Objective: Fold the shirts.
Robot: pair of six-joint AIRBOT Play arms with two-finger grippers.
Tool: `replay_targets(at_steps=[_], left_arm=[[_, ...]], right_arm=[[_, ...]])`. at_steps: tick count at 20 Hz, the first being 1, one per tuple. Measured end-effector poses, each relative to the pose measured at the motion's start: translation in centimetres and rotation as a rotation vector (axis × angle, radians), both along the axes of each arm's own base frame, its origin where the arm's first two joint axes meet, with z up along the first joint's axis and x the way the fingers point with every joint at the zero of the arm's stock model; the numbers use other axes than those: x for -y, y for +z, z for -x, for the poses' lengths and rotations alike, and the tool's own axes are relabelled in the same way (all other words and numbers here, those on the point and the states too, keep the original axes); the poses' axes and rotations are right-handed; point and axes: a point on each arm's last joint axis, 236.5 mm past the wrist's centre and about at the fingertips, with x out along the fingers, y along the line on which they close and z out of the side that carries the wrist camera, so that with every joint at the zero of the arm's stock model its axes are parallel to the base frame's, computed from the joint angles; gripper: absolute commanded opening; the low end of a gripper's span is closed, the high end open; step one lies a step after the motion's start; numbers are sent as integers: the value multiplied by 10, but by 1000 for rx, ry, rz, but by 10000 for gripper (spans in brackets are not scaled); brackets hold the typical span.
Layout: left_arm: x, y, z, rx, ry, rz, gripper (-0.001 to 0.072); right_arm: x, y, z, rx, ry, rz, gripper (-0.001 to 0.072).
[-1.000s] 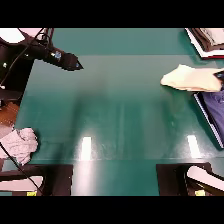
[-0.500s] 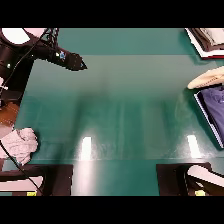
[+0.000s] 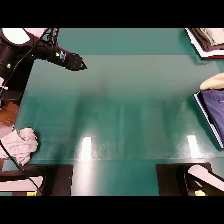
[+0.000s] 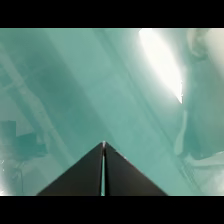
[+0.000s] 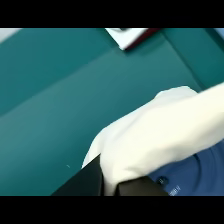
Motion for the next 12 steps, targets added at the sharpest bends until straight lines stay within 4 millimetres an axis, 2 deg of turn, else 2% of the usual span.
replay_targets(at_steps=[7, 8, 10, 11, 12], left_arm=[[-1, -1, 0, 15, -16, -13, 23], [-1, -1, 0, 17, -18, -14, 23], [-1, -1, 0, 21, -24, -18, 23], [-1, -1, 0, 24, -27, -19, 23], [-1, -1, 0, 25, -29, -20, 23]], right_arm=[[18, -62, 81, -340, -177, 52, 25], [20, -69, 93, -390, -200, 58, 46], [26, -83, 117, -488, -249, 72, 428], [30, -90, 131, -542, -275, 85, 530], [33, -95, 142, -585, -296, 95, 536]])
